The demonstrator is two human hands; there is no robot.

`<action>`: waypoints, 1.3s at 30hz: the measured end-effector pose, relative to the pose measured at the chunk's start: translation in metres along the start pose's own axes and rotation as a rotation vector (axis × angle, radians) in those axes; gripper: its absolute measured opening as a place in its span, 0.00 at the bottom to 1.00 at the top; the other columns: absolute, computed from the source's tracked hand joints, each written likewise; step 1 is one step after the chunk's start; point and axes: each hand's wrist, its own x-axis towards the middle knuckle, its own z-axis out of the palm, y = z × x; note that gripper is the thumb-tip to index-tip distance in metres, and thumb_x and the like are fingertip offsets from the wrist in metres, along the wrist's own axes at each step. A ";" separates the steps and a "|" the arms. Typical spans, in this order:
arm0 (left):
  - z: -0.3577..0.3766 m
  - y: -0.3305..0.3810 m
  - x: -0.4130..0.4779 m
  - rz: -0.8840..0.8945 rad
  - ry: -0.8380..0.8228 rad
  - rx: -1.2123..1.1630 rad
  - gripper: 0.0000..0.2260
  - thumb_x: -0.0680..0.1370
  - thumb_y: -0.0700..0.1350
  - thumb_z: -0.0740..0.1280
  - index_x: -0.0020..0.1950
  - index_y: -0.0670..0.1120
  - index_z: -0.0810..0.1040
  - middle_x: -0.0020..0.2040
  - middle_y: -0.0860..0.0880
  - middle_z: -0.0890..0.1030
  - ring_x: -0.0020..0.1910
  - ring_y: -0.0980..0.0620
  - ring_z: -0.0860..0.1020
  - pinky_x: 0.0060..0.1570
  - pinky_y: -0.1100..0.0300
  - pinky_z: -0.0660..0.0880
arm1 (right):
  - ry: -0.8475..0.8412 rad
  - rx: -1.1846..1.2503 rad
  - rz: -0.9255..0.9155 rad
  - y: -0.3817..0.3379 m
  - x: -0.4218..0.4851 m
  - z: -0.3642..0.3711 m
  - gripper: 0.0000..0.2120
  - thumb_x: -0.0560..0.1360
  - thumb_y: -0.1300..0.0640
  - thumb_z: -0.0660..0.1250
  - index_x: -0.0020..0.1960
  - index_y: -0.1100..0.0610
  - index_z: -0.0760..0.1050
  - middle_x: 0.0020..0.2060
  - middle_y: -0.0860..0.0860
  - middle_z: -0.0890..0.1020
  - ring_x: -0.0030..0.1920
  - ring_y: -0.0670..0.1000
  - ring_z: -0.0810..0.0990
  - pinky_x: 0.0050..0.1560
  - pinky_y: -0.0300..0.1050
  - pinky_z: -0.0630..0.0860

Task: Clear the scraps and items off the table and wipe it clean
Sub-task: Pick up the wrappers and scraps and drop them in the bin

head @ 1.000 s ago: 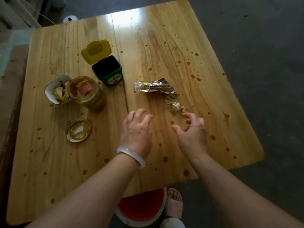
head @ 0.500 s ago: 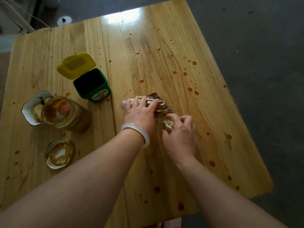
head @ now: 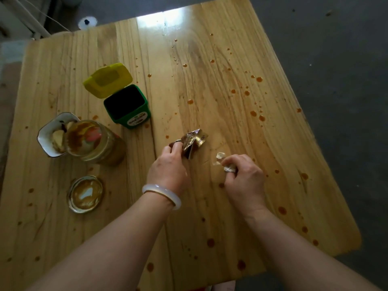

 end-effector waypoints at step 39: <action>-0.010 -0.095 -0.322 -0.172 -0.355 -0.223 0.18 0.77 0.47 0.61 0.63 0.59 0.61 0.54 0.61 0.69 0.49 0.59 0.75 0.50 0.61 0.76 | -0.379 0.142 0.388 -0.048 -0.270 0.008 0.08 0.74 0.58 0.71 0.41 0.47 0.76 0.37 0.45 0.82 0.39 0.44 0.81 0.40 0.48 0.81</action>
